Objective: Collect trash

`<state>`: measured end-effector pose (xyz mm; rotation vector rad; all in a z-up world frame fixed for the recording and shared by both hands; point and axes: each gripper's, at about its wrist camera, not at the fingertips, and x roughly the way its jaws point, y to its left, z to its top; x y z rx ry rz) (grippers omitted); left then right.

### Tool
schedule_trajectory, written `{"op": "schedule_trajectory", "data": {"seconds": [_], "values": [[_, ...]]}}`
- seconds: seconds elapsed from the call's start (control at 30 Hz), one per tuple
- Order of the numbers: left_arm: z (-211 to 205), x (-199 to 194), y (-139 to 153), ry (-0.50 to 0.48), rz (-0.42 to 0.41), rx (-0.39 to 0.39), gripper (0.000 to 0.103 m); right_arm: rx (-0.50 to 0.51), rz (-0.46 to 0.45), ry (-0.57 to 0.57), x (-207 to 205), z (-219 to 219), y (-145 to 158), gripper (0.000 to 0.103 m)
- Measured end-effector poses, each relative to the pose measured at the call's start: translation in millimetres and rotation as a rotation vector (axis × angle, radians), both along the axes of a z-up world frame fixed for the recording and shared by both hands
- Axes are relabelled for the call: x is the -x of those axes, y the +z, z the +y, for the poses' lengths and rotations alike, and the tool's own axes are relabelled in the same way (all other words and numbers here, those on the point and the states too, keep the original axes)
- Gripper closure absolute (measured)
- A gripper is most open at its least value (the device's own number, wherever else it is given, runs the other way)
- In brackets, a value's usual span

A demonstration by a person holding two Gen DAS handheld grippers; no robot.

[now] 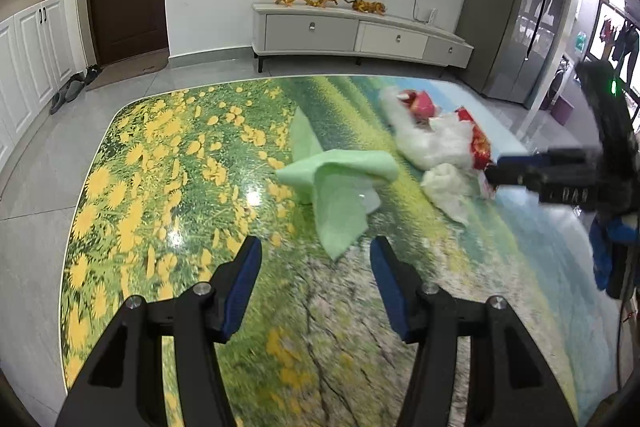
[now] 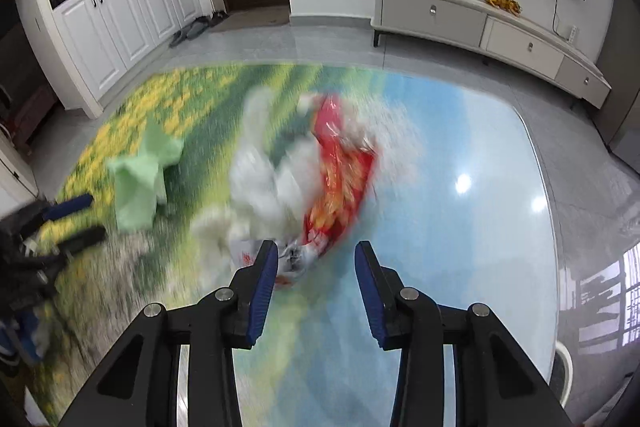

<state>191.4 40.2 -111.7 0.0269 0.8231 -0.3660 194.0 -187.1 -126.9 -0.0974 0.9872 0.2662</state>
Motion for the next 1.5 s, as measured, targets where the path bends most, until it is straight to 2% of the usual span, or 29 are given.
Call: {"op": "schedule_trajectory", "data": {"seconds": [0.13,0.33,0.6,0.77,0.87,0.9,1.0,1.07,1.13,1.2,1.5], "values": [[-11.4,15.7,12.9,-0.032,-0.018,0.013,0.049,-0.005,0.005,-0.02,23.8,-13.1,-0.1,0.065],[-40.3,18.1,20.9,-0.09,-0.027,0.016,0.049,-0.05,-0.053,-0.036,35.7,-25.3,25.4,0.065],[-86.0,-10.3,14.4,-0.169,-0.003,0.034,0.05,-0.092,-0.08,-0.011,0.5,-16.8,30.2,0.065],[-108.5,-42.7,-0.8,-0.176,0.051,0.027,0.054,-0.144,-0.065,0.005,-27.3,-13.9,23.9,0.065],[-112.9,-58.9,-12.6,-0.165,0.093,0.039,0.059,-0.183,-0.05,0.011,-42.7,-13.4,19.6,0.065],[-114.0,-62.3,-16.1,-0.166,0.106,0.044,0.064,-0.203,-0.042,0.015,-48.2,-12.8,16.8,0.065],[-114.1,-62.7,-17.5,-0.174,0.099,0.052,0.077,-0.211,-0.017,0.011,-58.9,-10.8,6.9,0.065],[-113.8,-60.3,-17.9,-0.178,0.093,0.053,0.082,-0.225,0.008,0.012,-63.3,-9.7,-2.7,0.065],[-111.5,-55.2,-17.2,-0.18,0.086,0.054,0.089,-0.229,0.013,0.015,-61.3,-8.5,-8.4,0.081],[-108.1,-50.5,-15.5,-0.185,0.087,0.067,0.09,-0.24,0.004,0.011,-56.1,-11.1,-8.1,0.089],[-92.6,-7.2,13.1,-0.185,0.028,0.086,0.092,-0.297,-0.132,-0.016,5.1,-44.6,46.4,0.091]]}}
